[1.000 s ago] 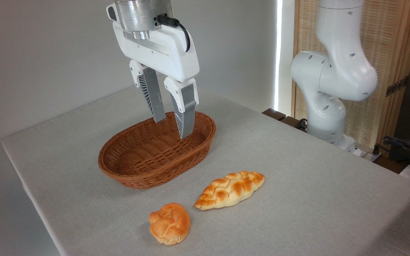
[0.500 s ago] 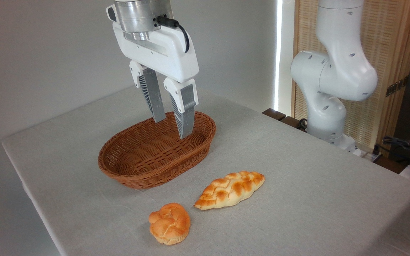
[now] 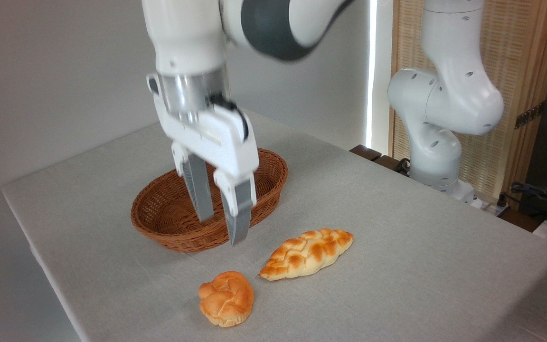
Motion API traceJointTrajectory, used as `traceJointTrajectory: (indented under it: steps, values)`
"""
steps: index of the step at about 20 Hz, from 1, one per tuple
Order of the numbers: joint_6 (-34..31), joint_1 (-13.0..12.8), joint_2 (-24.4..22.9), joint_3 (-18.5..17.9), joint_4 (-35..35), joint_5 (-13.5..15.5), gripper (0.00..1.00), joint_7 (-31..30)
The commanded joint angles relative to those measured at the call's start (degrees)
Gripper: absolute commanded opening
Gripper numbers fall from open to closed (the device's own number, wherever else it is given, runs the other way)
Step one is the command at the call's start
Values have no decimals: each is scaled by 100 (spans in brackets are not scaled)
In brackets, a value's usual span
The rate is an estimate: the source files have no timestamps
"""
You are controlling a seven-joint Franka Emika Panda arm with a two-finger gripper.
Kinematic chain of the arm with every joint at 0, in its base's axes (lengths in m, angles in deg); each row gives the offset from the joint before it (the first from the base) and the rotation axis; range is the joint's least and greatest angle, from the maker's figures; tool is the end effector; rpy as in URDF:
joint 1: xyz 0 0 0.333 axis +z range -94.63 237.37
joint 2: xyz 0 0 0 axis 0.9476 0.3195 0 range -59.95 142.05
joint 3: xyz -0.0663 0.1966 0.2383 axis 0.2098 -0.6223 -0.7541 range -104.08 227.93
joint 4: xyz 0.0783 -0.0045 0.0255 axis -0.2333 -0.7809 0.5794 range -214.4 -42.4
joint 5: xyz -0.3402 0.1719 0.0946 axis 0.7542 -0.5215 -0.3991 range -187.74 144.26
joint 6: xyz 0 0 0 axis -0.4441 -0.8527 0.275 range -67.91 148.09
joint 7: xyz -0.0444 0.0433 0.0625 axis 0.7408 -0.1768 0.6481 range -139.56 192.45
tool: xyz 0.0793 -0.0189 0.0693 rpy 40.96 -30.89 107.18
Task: Put bread into the basket
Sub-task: 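Lower the open gripper onto the small round roll and close it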
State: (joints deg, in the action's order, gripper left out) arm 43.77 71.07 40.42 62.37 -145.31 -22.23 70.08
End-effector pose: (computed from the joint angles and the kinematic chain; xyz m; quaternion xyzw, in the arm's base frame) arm 0.5667 -0.0066 0.5215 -0.9248 0.3786 -0.0342 0.0179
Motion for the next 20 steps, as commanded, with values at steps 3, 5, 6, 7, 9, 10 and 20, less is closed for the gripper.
traceJointTrajectory:
  steps: [3,5,6,7,9,10,20]
  values:
    - [1350,21,45,-9,-909,-845,100,-83]
    - [1693,21,168,-9,-1077,-918,100,-92]
    - [1834,21,256,-18,-1130,-944,100,-92]
    - [2000,21,361,-35,-1165,-944,100,-84]
    - [2186,21,581,-79,-1209,-927,100,-101]
    - [2187,21,616,-88,-1218,-892,100,-118]
    - [2195,21,617,-88,-1236,-874,42,-136]
